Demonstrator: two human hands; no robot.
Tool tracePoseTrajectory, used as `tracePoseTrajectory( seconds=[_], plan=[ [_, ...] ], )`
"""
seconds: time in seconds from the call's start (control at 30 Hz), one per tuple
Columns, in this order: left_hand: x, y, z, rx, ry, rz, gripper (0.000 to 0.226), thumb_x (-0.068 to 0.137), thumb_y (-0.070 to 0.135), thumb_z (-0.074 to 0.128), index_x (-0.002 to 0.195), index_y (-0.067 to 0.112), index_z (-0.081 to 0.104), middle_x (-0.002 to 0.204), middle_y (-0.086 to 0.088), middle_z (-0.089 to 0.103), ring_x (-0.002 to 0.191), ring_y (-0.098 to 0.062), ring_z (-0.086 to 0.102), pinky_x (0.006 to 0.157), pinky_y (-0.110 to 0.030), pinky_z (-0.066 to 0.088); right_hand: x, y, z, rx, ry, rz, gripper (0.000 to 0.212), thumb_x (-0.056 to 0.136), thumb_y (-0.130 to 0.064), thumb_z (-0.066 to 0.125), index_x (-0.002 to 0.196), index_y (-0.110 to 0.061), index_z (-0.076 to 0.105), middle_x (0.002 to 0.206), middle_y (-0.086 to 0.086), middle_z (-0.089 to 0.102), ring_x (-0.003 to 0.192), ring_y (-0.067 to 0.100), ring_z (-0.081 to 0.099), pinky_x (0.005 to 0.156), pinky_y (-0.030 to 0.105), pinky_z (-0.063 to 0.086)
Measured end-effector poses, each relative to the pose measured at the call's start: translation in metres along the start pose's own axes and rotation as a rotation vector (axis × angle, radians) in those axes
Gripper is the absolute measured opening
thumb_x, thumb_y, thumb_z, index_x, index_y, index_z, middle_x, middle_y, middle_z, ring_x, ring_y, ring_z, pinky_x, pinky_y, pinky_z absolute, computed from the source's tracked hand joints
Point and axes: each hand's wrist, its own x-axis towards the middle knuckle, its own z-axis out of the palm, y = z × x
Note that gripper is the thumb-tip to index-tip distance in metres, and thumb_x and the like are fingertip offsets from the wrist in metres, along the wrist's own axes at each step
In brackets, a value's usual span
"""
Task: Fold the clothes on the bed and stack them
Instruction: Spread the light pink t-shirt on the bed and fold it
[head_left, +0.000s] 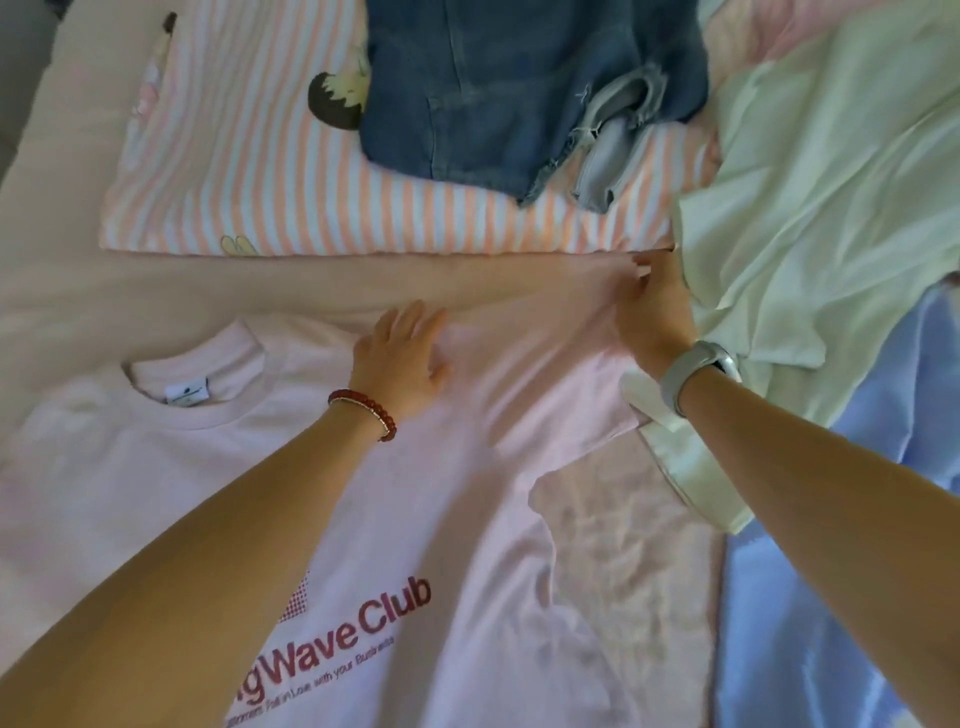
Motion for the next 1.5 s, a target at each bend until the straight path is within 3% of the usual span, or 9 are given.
tracePoseTrajectory(
  seconds=[0.2,0.3,0.4,0.63,0.9,1.07,1.3,1.4,1.5],
  plan=[
    [0.046,0.006,0.011,0.016,0.004,-0.066,0.051,0.091,0.048,0.043,0.136,0.024,0.038,0.143,-0.002,0.038,0.134,-0.024,0.024,0.108,-0.052,0.012,-0.013,0.048,0.005,0.139,-0.248,0.243,0.061,0.082,-0.054,0.058,0.118,-0.005,0.052,0.099,0.005,0.063,0.091,0.023,0.063,0.077,0.033,0.051],
    [0.062,0.009,0.001,0.031,-0.008,-0.049,0.034,0.087,0.053,0.041,0.093,0.026,0.06,0.103,-0.002,0.061,0.111,-0.026,0.046,0.099,-0.045,0.023,-0.016,0.053,-0.001,0.204,-0.304,0.267,0.042,0.08,-0.052,0.062,0.09,-0.012,0.059,0.067,-0.011,0.063,0.062,0.007,0.058,0.053,0.013,0.042],
    [0.068,0.014,-0.006,-0.261,-0.004,0.02,0.037,0.089,0.038,0.052,0.056,0.024,0.042,0.064,0.007,0.047,0.086,-0.027,0.054,0.072,-0.031,0.03,-0.015,0.049,-0.002,0.036,-0.383,0.219,0.027,0.084,-0.035,0.063,0.075,-0.01,0.06,0.058,-0.006,0.058,0.059,0.014,0.053,0.054,0.022,0.04],
    [0.071,0.015,-0.009,-0.448,0.385,0.019,0.006,0.088,0.017,0.058,0.084,0.014,0.059,0.079,0.002,0.055,0.08,-0.023,0.054,0.078,-0.034,0.038,-0.029,0.04,-0.004,-0.037,-0.071,-0.076,0.01,0.097,-0.02,0.04,0.089,-0.013,0.039,0.063,-0.006,0.047,0.057,0.007,0.045,0.049,0.03,0.029],
    [0.073,0.013,0.014,-0.212,0.296,-0.107,0.022,0.095,0.025,0.043,0.107,0.013,0.058,0.106,-0.009,0.066,0.105,-0.031,0.054,0.087,-0.036,0.03,-0.037,0.049,0.003,-0.063,-0.226,0.224,0.039,0.087,-0.045,0.05,0.115,-0.018,0.047,0.087,-0.004,0.061,0.084,0.019,0.056,0.069,0.031,0.046],
    [0.071,0.016,0.0,-0.441,0.266,-0.098,0.021,0.094,0.021,0.047,0.105,0.014,0.063,0.105,-0.004,0.067,0.104,-0.027,0.057,0.09,-0.035,0.037,-0.044,0.055,-0.005,0.061,-0.212,0.305,0.028,0.09,-0.016,0.05,0.086,0.011,0.053,0.068,0.019,0.048,0.067,0.02,0.044,0.052,0.025,0.033],
    [0.042,-0.002,-0.047,-0.585,0.362,0.102,0.016,0.085,0.004,0.061,0.098,0.006,0.07,0.094,-0.009,0.056,0.09,-0.019,0.051,0.078,-0.019,0.038,-0.097,-0.004,-0.013,-0.077,0.18,-0.48,0.016,0.091,-0.007,0.048,0.101,-0.007,0.06,0.055,-0.018,0.037,0.045,0.012,0.039,0.042,0.028,0.039],
    [0.009,-0.034,-0.058,-0.813,0.207,-0.048,0.016,0.088,0.006,0.059,0.102,0.008,0.068,0.082,-0.004,0.057,0.067,-0.004,0.051,0.065,-0.007,0.041,-0.133,-0.022,-0.009,-0.145,0.047,-0.907,0.021,0.089,-0.01,0.047,0.101,-0.011,0.064,0.06,-0.002,0.052,0.041,0.015,0.043,0.036,0.025,0.039],
    [-0.032,-0.066,-0.05,-1.327,-0.195,-0.39,0.021,0.097,0.025,0.044,0.088,0.018,0.062,0.063,0.003,0.053,0.05,-0.007,0.051,0.053,-0.018,0.046,-0.182,-0.015,0.015,-0.254,-0.429,-1.018,0.028,0.088,-0.021,0.049,0.109,-0.019,0.067,0.071,0.001,0.059,0.054,0.019,0.057,0.045,0.025,0.044]
  ],
)
